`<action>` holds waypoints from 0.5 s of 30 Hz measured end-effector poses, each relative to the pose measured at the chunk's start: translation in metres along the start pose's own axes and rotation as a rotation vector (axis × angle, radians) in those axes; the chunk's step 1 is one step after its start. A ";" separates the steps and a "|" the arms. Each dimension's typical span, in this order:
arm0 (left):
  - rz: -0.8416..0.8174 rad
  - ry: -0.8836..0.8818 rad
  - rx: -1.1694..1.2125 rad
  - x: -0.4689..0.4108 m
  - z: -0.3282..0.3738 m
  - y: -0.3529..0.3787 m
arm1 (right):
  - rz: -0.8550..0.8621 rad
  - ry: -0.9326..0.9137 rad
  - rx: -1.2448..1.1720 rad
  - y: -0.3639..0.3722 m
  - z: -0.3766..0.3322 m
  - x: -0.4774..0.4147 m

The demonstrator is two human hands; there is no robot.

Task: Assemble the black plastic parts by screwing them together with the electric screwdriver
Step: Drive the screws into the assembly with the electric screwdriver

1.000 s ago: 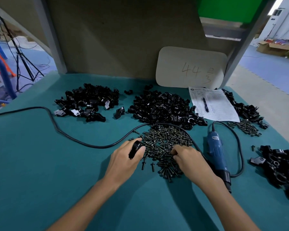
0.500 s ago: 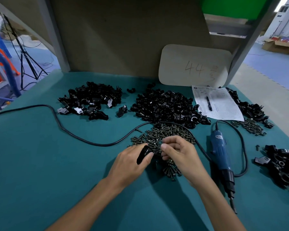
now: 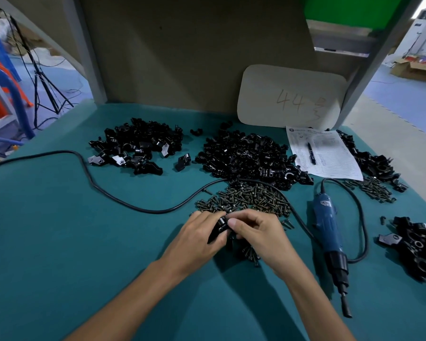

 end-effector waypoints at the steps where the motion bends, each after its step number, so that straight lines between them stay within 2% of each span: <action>1: 0.013 0.004 -0.005 0.000 0.000 -0.001 | -0.012 0.000 0.006 0.000 0.000 0.000; 5: 0.043 0.008 -0.030 0.000 -0.001 -0.003 | -0.026 0.057 -0.011 -0.003 0.006 0.000; 10: 0.002 0.058 -0.071 0.002 0.002 -0.001 | -0.062 -0.016 0.441 0.000 0.003 0.000; 15: -0.013 0.051 -0.112 0.002 0.006 -0.002 | -0.151 -0.022 0.402 0.003 0.003 0.002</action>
Point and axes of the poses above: each hand's wrist, its own x-axis away from the middle knuckle, its own y-axis out of the palm, z = x × y, the point moved 8 cm from there along -x, towards the middle knuckle, and after that the axes turned 1 degree about -y, right-handed, at the moved point
